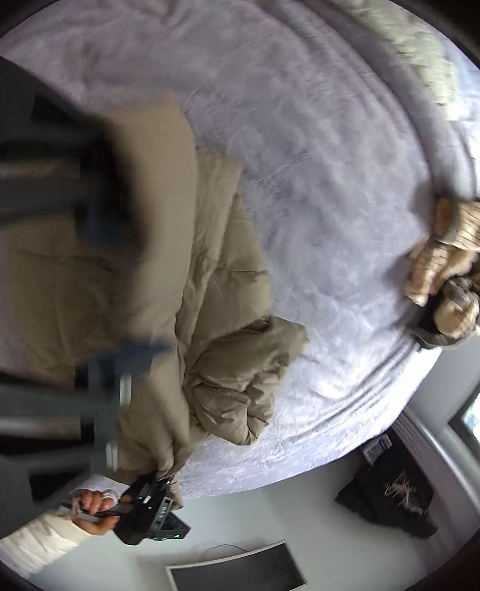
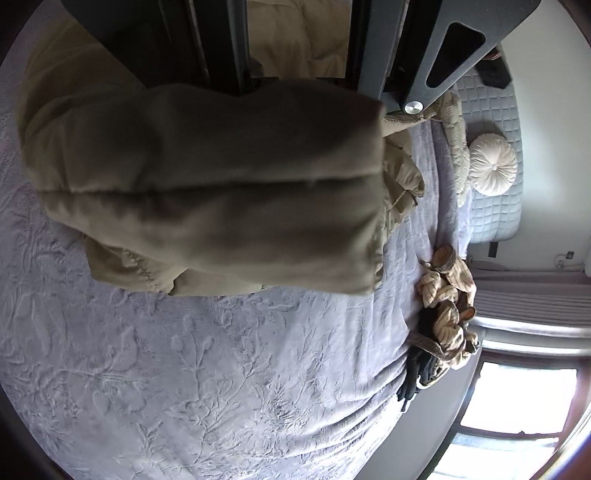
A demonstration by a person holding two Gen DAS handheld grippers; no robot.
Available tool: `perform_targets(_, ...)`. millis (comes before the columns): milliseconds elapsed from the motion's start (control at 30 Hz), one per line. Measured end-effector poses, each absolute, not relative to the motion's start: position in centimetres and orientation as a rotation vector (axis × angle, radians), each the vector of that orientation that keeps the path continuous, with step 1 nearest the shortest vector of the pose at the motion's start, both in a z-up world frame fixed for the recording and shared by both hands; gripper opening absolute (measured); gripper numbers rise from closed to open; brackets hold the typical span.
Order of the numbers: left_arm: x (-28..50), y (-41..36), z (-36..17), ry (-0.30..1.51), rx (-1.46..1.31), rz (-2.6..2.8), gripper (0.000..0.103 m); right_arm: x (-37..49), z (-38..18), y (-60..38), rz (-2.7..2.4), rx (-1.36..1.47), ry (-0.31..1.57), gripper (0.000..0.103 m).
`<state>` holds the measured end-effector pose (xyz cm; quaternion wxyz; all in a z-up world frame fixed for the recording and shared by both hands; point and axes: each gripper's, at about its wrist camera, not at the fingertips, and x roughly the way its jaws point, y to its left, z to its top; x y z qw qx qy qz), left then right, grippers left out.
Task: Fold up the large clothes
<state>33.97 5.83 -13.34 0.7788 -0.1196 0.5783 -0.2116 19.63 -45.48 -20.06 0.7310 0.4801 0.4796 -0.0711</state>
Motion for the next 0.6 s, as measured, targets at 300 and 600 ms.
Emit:
perform_targets(300, 34.1, 7.0, -13.1, 1.139, -0.061, -0.294, 0.099, 21.2, -18.7, -45.3, -0.130, 0.993, 1.070, 0.063)
perform_targets(600, 35.5, 7.9, -18.2, 1.186, -0.008, -0.256, 0.061, 17.6, -11.1, -44.2, -0.283, 0.338, 1.035, 0.056)
